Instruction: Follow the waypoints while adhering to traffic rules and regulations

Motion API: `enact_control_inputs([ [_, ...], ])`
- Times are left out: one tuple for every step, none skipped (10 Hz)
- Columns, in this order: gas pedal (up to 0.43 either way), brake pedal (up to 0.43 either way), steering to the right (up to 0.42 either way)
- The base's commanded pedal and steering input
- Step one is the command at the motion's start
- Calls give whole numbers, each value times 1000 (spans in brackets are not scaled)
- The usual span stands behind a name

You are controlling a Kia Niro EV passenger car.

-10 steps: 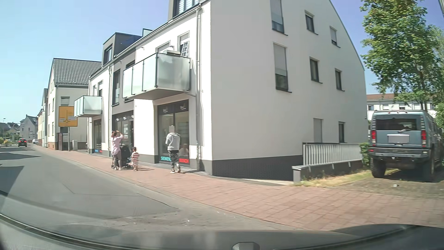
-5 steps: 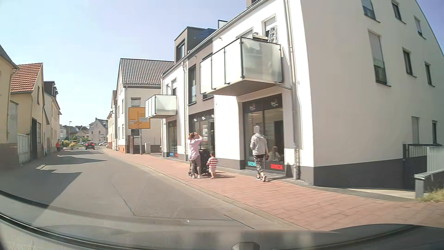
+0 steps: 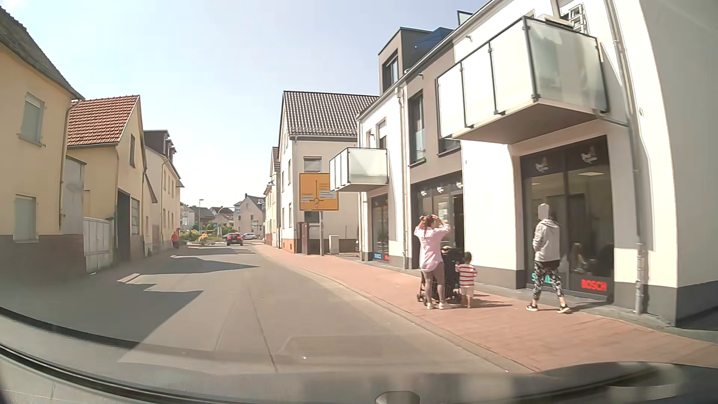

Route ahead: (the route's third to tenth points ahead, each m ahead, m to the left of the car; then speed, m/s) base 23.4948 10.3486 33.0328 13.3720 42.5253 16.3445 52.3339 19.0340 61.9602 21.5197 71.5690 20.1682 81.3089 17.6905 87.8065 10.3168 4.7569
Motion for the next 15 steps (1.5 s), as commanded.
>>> enact_control_inputs([
  [209, 0, -277],
  [209, 0, -256],
  [209, 0, -225],
  [209, 0, -197],
  [209, 0, -171],
  [209, 0, -138],
  [209, 0, -112],
  [209, 0, -86],
  [209, 0, -58],
  [197, 0, -35],
  [197, 0, -18],
  [197, 0, -8],
  [169, 0, -6],
  [169, 0, -1],
  [157, 0, -1],
])
